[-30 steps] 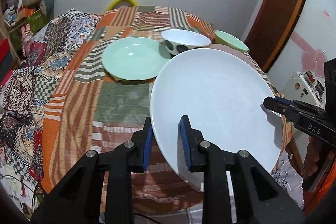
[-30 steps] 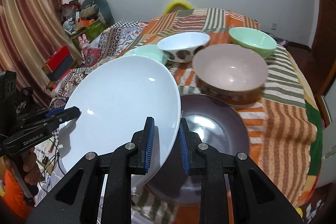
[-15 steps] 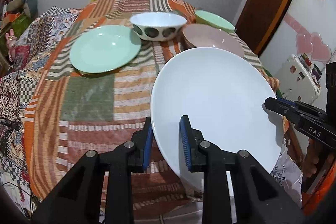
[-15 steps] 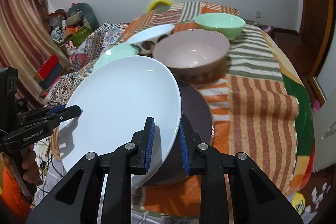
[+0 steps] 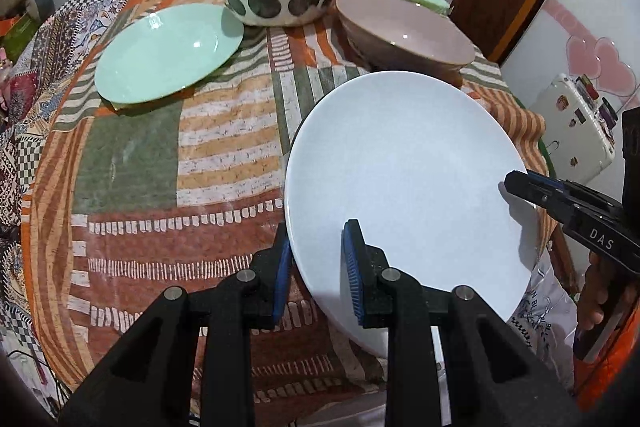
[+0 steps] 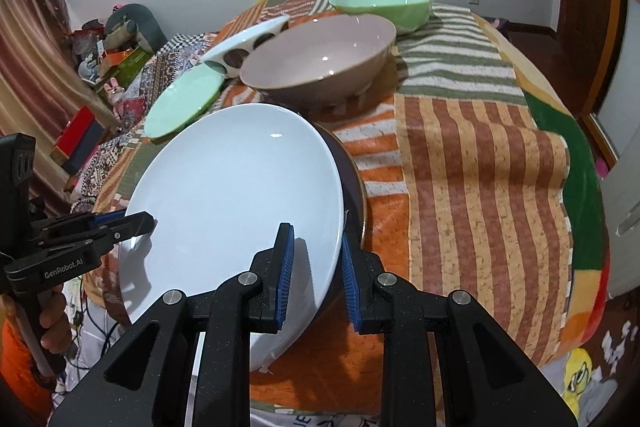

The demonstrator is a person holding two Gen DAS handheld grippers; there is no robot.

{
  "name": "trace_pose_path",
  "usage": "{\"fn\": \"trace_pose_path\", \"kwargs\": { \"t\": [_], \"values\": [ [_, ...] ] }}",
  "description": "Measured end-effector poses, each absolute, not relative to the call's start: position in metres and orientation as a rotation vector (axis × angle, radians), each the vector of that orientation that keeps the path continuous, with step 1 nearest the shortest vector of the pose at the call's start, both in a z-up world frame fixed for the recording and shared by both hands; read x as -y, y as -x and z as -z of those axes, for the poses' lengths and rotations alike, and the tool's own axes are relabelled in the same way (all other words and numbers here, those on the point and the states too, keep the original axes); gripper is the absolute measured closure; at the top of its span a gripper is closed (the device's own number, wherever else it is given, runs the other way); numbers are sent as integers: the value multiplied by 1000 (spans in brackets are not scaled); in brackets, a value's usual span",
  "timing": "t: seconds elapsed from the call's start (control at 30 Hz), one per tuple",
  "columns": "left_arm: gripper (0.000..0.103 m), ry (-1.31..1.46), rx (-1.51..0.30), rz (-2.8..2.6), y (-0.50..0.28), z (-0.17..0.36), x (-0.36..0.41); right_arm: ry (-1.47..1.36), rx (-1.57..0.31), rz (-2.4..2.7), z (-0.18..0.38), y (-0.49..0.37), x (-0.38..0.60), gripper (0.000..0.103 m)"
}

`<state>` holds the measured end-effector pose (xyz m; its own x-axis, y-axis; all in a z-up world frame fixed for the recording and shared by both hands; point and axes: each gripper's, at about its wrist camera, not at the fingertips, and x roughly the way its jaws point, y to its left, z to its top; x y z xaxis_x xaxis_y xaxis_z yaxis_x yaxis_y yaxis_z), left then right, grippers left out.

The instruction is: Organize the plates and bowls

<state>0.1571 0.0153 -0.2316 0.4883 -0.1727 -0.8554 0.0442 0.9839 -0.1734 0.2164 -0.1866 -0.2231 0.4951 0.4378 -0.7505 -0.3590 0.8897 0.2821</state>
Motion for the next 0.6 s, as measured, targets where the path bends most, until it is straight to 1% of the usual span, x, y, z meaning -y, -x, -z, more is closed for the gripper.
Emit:
{"fn": "trace_pose_path", "kwargs": {
  "t": [0.6],
  "values": [
    [77,156,-1094,118,-178,247,-17,-109,-956,-474,232,-227,188,82]
  ]
}}
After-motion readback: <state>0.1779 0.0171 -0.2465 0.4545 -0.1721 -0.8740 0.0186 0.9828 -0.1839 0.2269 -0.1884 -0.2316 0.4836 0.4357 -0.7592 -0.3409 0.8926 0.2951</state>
